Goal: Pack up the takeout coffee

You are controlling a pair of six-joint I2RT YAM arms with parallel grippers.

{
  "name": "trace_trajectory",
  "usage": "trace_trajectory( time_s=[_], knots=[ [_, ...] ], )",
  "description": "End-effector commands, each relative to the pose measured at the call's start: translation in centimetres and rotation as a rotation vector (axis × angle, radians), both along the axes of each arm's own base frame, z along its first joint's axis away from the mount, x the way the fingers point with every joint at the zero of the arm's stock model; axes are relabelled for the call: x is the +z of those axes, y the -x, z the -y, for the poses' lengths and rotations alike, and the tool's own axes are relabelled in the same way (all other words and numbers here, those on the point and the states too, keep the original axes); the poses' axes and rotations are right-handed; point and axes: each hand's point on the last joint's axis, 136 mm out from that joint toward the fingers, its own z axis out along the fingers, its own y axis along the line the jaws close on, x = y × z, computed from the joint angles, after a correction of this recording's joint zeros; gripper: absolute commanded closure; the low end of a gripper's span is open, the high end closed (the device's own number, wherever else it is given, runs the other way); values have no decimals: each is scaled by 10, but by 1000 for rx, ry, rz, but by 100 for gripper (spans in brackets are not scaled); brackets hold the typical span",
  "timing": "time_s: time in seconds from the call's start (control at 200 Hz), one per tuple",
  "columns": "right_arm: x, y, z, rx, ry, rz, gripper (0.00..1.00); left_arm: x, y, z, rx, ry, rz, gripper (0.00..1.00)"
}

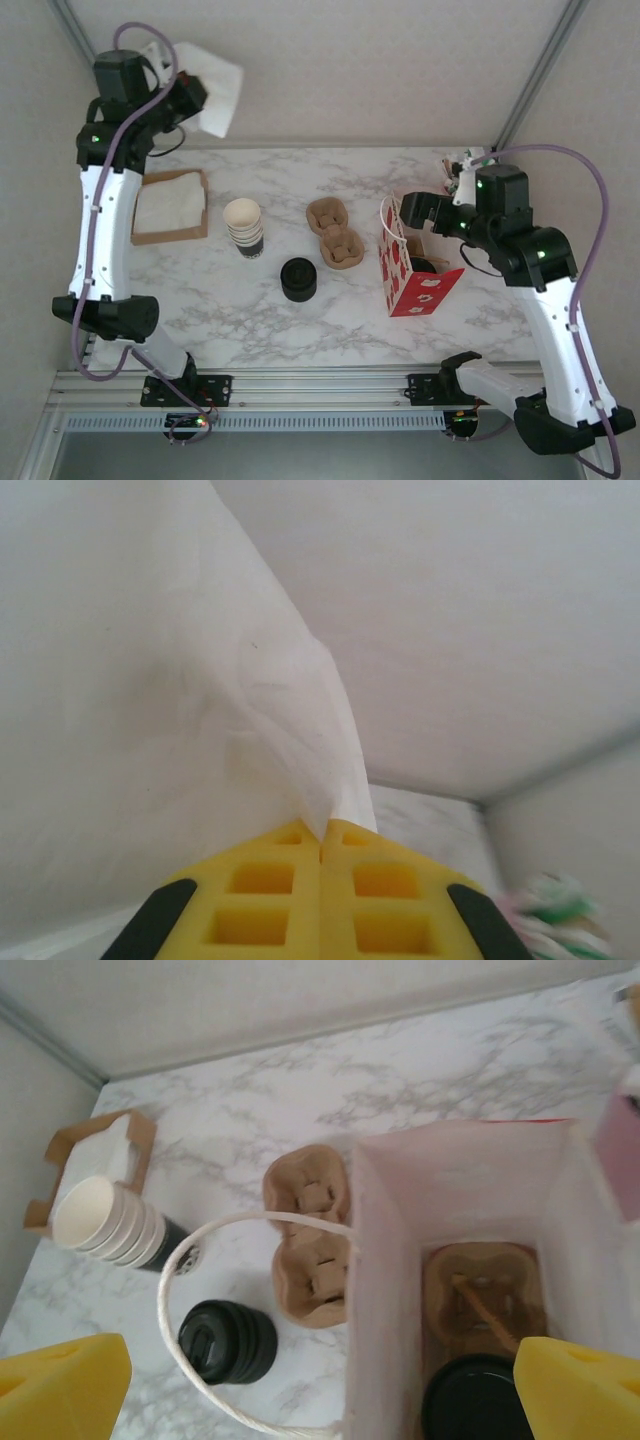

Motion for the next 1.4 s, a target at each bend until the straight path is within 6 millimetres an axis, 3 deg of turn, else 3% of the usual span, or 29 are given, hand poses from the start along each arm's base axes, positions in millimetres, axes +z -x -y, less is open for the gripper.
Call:
trace_trajectory(
  time_s=[0.0, 0.22, 0.34, 0.441, 0.606, 0.896, 1.171, 1.392],
  knots=[
    [16, 1, 35, -191, 36, 68, 1, 36, 24, 72, -230, 144, 66, 100],
    [14, 18, 85, -448, 103, 67, 1, 85, 69, 195, -540, 294, 155, 100],
    [11, 24, 99, -523, 126, 62, 1, 102, 92, 248, -668, 366, 176, 100],
    [8, 27, 110, -576, 156, 51, 1, 104, 104, 280, -736, 429, 168, 100],
    [8, 32, 118, -613, 184, 44, 1, 88, 124, 335, -838, 473, 123, 100],
    [10, 47, 138, -700, 222, 60, 1, 65, 143, 376, -877, 456, 71, 100],
    [16, 60, 151, -751, 228, 85, 1, 32, 133, 401, -837, 437, 1, 100],
    [17, 63, 154, -766, 228, 96, 1, -6, 132, 426, -820, 395, -80, 100]
  ],
)
